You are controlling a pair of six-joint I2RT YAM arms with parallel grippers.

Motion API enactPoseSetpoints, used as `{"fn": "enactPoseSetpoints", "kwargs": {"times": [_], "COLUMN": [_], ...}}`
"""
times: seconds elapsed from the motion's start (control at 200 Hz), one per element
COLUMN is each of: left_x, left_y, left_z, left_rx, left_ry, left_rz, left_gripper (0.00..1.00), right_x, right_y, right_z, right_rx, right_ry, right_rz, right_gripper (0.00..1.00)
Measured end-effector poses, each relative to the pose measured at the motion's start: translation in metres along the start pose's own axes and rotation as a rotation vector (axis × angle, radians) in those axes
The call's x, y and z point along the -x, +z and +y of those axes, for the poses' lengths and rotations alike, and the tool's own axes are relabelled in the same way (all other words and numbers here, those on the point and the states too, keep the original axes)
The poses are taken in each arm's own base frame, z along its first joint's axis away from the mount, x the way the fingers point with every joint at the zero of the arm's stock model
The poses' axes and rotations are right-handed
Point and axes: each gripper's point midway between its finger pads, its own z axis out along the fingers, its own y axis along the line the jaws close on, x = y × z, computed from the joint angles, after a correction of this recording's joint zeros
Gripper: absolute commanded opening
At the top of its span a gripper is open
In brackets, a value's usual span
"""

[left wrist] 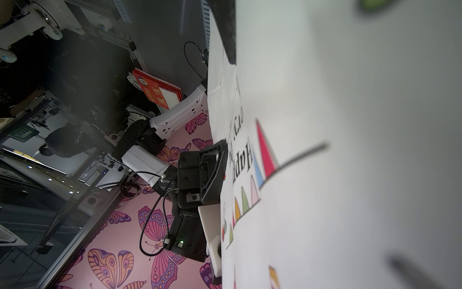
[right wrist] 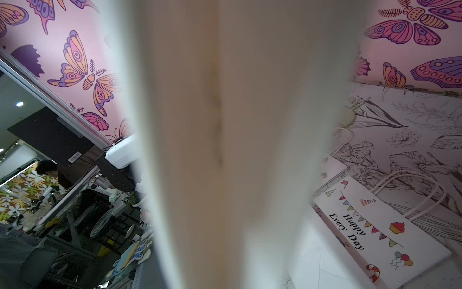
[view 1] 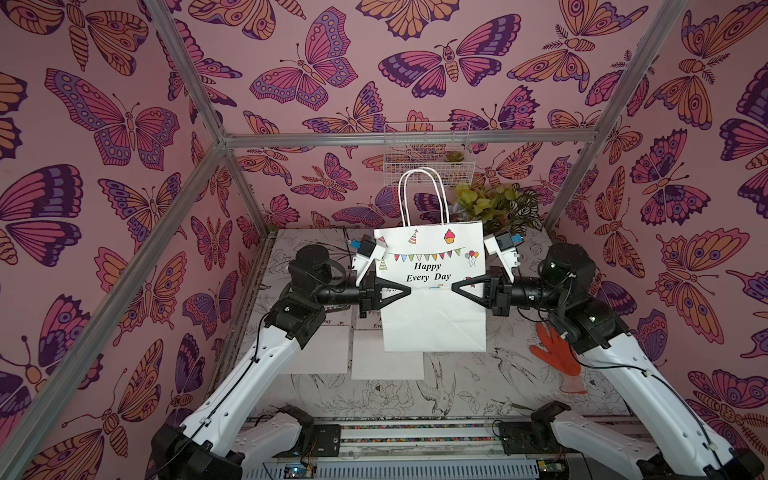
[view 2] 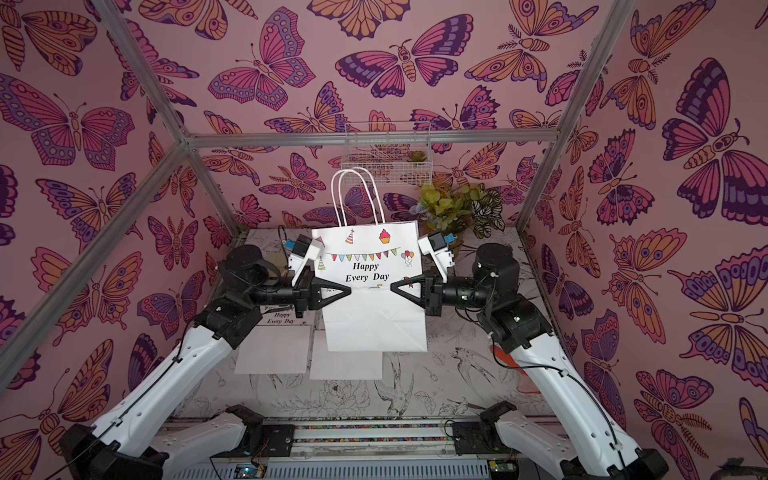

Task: Put away the paper bag
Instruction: Press the paper bag.

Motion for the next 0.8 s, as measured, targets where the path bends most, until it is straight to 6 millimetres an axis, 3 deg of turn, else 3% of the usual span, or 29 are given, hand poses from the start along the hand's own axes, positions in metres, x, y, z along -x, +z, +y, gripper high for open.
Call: {"fn": "enactPoseSetpoints", "kwargs": {"times": [0.05,0.105,0.225,0.541,0.671,0.796], "left_x": [0.000,0.002,0.004,0.009,0.016,0.016], "left_y": [0.000,0.000,-0.001,-0.023,-0.046,-0.068], "left_z": [0.000,0.001,0.007,0.033,0.044,0.068], "left_rx": [0.003,0.008,0.048,0.340,0.524,0.713], "left_ry": [0.007,0.006,0.012,0.091,0.157,0.181], "left_rz": [-0.001,-0.004,-0.018,-0.057,-0.087,-0.092], "left_gripper": [0.44,0.65,0.86,0.91,0.91,0.93], "right_x": [-0.001,-0.003,-0.013,-0.034,-0.052,-0.072], "right_y": [0.000,0.000,-0.001,-0.021,-0.030,-0.041], "right_z": [0.000,-0.002,-0.012,-0.031,-0.054,-0.083], "right_rx": [-0.001,-0.007,-0.062,-0.284,-0.414,-0.572], "right_ry": [0.001,0.008,0.032,0.079,0.148,0.218], "right_rz": [0.002,0.010,0.042,0.133,0.180,0.245], "right_gripper": [0.00,0.00,0.00,0.00,0.00,0.00]}}
